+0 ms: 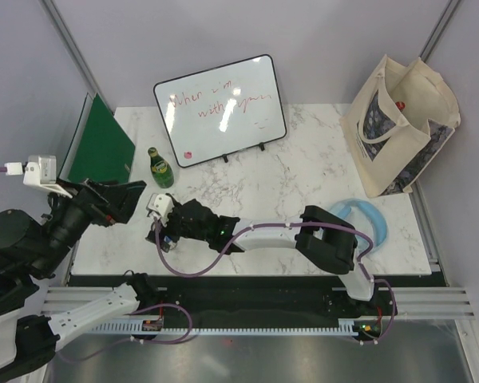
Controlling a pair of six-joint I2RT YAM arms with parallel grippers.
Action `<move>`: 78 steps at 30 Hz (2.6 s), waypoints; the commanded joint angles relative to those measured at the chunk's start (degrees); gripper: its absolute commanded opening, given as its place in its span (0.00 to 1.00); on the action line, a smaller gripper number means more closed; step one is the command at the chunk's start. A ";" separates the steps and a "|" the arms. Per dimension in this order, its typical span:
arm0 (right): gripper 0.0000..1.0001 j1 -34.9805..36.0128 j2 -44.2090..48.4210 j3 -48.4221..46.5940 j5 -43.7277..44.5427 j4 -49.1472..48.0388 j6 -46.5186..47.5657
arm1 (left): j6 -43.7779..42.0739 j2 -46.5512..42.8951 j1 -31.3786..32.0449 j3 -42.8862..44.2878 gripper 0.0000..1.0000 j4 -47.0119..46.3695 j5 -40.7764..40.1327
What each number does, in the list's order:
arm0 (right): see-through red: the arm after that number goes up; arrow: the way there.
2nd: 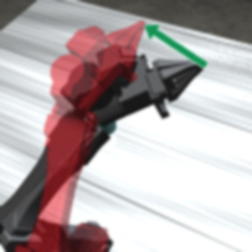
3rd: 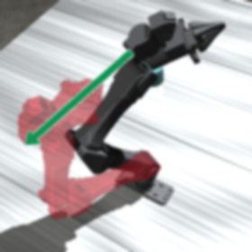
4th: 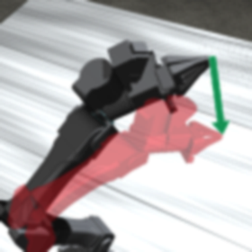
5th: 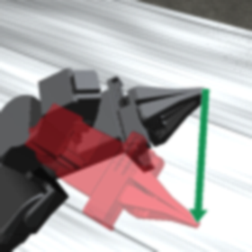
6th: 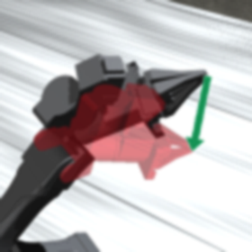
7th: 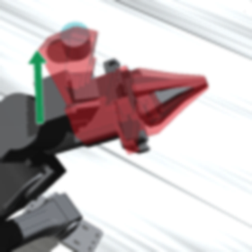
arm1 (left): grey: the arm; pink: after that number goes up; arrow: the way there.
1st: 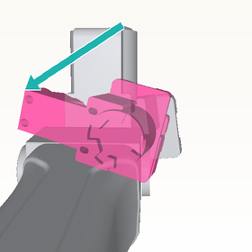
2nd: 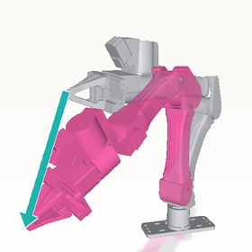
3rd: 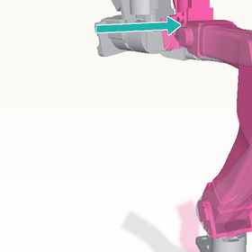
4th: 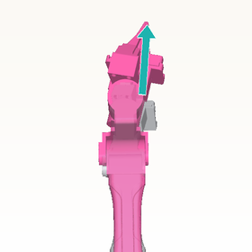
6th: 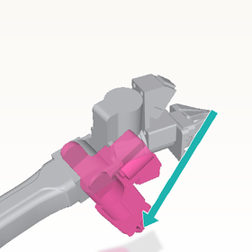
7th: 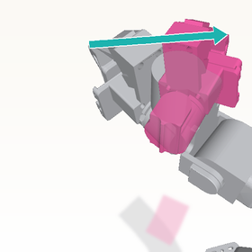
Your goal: Place the beverage into the canvas bag
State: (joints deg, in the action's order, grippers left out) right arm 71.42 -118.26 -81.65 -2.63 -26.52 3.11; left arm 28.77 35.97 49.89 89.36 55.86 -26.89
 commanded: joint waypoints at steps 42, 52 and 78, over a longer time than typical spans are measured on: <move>0.00 -40.52 25.88 -30.47 20.56 46.82 -0.83 | -9.34 2.26 -0.06 -35.81 0.98 -16.91 -3.43; 0.00 -64.20 21.14 -46.23 19.42 49.37 -2.58 | -13.04 5.87 -0.14 -40.41 0.98 -20.26 1.58; 0.00 -83.46 4.44 -45.27 9.14 35.76 -8.83 | -14.71 7.45 -0.23 -41.20 0.98 -21.75 3.08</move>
State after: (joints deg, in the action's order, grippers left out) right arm -11.77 -113.69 -127.39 8.75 21.34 -4.84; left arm 16.51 42.37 49.89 48.34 36.88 -23.83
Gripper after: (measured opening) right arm 0.621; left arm 0.982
